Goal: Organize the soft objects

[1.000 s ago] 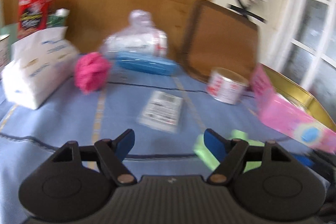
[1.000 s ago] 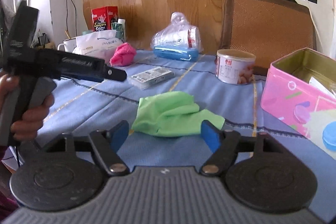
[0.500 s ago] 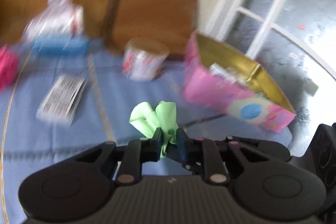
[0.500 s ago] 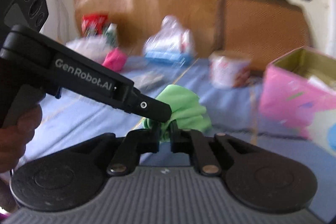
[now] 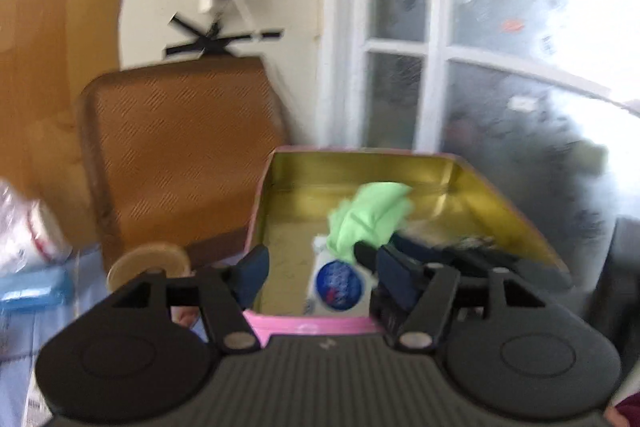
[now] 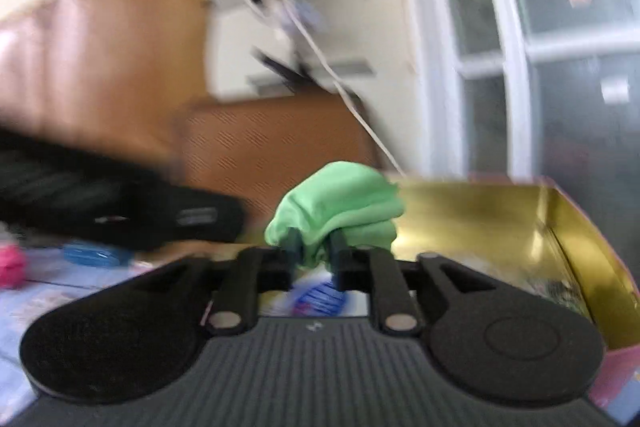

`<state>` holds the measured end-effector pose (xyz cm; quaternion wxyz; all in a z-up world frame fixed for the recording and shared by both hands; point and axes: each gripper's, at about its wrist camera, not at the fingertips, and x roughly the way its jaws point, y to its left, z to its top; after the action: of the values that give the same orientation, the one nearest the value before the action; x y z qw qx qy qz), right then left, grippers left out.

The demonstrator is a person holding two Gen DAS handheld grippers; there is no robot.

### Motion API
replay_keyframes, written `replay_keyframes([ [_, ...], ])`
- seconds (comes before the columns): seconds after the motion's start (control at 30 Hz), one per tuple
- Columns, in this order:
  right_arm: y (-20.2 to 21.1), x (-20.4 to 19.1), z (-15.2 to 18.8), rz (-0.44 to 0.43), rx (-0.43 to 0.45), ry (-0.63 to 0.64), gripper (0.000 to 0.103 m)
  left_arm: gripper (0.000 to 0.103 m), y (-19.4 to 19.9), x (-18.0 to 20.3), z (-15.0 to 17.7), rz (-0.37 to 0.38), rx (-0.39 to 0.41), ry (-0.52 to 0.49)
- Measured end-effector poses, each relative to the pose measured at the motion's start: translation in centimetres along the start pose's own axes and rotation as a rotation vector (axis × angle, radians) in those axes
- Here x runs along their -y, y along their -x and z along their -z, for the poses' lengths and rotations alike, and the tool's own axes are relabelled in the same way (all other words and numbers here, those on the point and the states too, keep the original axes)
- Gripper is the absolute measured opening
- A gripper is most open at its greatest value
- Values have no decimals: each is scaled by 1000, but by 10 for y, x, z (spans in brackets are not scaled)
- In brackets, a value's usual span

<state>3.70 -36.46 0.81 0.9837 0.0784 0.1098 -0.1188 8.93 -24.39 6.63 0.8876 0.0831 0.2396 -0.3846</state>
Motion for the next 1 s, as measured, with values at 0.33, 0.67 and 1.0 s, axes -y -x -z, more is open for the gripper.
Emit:
replay_keyframes([
  [0.33,20,18,15,35,41,-137,60,71,20,-41,28,-110,-44,115],
  [0.67,57,-7,21,-59,86,-171,61,71,48,-58,68,-254,-98,78],
  [1.0,52,-40,31,-150,-56,-178,62,71,74,-83,101,-322,-119,87],
])
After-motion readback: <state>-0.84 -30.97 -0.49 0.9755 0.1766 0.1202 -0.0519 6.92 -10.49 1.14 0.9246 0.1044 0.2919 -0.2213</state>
